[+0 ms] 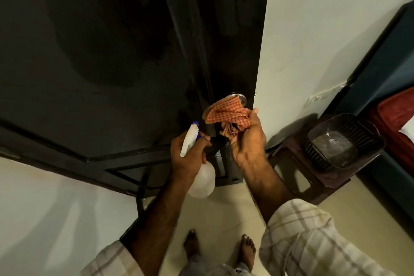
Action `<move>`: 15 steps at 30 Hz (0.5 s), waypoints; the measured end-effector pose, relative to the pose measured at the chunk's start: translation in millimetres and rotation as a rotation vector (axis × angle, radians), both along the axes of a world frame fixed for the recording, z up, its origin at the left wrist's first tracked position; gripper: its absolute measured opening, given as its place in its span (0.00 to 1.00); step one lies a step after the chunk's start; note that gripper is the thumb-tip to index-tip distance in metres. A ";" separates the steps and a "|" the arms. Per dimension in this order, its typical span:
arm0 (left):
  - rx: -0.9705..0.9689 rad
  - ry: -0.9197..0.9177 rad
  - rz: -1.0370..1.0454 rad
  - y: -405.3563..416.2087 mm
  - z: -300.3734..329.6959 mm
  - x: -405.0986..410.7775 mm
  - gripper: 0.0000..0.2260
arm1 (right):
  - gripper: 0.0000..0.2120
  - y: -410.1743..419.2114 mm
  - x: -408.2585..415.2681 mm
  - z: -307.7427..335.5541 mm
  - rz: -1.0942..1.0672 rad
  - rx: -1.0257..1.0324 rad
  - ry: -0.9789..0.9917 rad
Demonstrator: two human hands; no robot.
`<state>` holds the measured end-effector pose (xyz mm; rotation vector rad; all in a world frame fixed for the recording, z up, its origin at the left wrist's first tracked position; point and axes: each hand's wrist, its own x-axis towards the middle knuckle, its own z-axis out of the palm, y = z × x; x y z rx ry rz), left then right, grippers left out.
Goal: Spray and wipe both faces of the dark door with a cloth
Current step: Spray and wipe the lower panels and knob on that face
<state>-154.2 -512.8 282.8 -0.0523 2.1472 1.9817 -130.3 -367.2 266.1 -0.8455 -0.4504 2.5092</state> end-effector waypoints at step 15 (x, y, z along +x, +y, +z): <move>-0.001 -0.016 -0.022 -3.1 -2.2 -11.5 0.12 | 0.29 103.0 35.1 -0.8 0.416 2.378 -0.248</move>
